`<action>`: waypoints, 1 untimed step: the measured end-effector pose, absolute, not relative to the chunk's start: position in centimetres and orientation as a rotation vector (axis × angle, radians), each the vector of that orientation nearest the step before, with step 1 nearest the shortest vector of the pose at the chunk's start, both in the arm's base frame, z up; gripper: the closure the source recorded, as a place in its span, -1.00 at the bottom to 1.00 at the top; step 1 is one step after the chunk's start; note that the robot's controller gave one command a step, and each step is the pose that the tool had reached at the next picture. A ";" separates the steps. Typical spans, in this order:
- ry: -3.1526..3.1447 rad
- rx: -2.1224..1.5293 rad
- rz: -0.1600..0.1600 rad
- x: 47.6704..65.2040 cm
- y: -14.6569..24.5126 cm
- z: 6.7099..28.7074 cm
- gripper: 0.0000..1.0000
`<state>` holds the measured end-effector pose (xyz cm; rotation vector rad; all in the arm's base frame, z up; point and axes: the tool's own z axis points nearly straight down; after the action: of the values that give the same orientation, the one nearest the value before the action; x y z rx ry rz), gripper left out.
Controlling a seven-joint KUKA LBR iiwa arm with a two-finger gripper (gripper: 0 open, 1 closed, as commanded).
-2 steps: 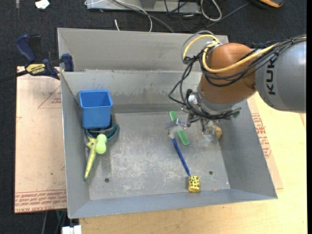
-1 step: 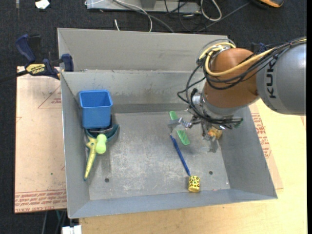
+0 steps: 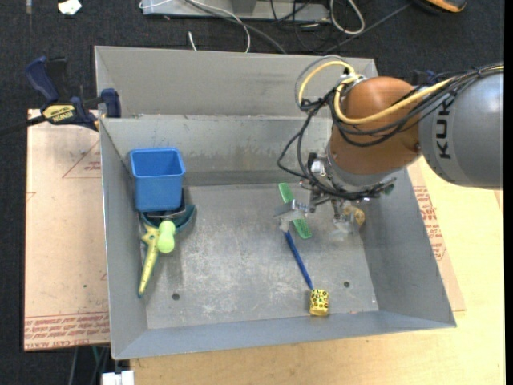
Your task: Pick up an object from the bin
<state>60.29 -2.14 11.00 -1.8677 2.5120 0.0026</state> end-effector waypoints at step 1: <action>2.317 -2.101 -0.003 59.7 -1.7 10.0 -1.00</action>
Offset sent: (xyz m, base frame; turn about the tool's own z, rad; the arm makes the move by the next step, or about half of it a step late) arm 0.0390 0.0893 0.0072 -0.2154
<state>59.71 -1.69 10.03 -2.1012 2.3168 -0.0029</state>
